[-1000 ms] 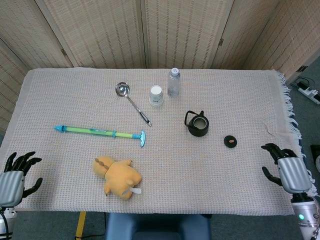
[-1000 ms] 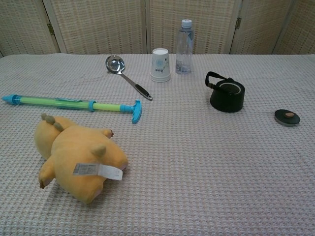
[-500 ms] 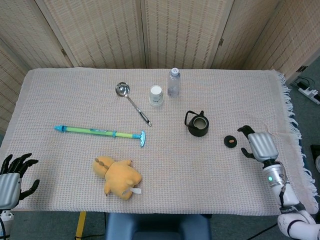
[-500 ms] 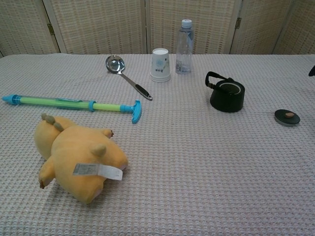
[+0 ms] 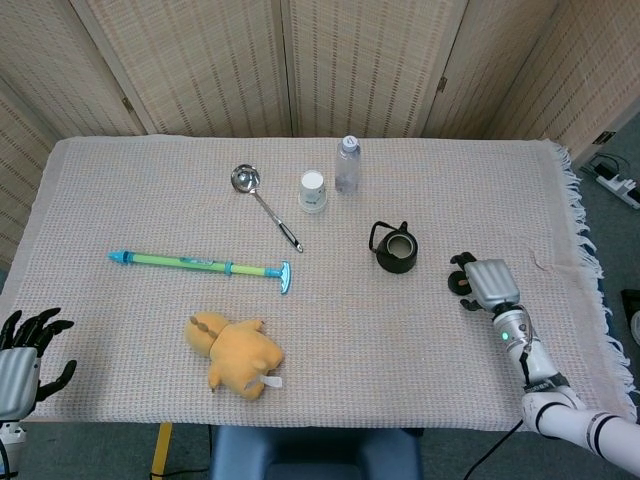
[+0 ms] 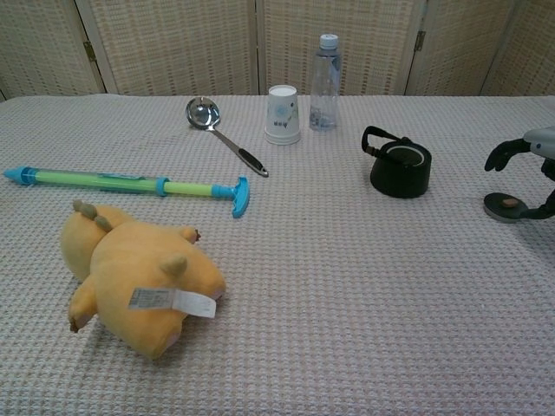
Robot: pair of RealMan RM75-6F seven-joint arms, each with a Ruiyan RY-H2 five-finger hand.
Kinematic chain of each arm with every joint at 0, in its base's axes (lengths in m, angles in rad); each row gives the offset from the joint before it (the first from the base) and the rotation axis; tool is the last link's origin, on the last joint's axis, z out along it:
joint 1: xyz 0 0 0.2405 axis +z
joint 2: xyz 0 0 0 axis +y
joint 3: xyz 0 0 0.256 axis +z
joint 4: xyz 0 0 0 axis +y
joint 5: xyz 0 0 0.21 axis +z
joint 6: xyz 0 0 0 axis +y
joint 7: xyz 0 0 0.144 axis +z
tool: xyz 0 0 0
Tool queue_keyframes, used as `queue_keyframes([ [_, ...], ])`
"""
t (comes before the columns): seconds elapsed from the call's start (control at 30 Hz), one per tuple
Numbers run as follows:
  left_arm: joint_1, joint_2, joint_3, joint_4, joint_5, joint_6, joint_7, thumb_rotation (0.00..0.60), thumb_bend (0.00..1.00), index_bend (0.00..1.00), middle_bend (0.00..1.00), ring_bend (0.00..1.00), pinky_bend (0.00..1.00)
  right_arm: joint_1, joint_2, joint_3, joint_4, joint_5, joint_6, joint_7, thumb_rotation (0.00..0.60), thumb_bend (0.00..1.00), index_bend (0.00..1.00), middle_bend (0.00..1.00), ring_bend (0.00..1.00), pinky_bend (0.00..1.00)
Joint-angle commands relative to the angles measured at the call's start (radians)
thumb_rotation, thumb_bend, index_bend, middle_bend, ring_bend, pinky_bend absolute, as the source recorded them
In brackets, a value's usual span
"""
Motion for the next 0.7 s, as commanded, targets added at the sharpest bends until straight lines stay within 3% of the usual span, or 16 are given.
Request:
queue_keyframes([
  [0.03, 0.000, -0.001, 0.000, 0.000, 0.001, -0.001, 0.002, 0.600, 0.28, 0.27, 0.13, 0.15, 0.02, 0.014, -0.017, -0.008, 0.024, 0.022, -0.014, -0.010, 0.600, 0.24, 0.23, 0.25, 0.86, 0.72],
  [0.43, 0.000, -0.004, -0.001, 0.004, -0.003, -0.007, 0.002, 0.600, 0.28, 0.27, 0.13, 0.15, 0.02, 0.038, -0.054, -0.039, 0.089, 0.055, -0.038, -0.019, 0.600, 0.23, 0.23, 0.27, 0.87, 0.73],
  [0.7, 0.004, -0.006, -0.003, 0.011, -0.009, -0.005, -0.005, 0.600, 0.28, 0.27, 0.13, 0.15, 0.02, 0.054, -0.073, -0.044, 0.115, 0.071, -0.042, -0.022, 0.600, 0.23, 0.29, 0.31, 0.88, 0.74],
])
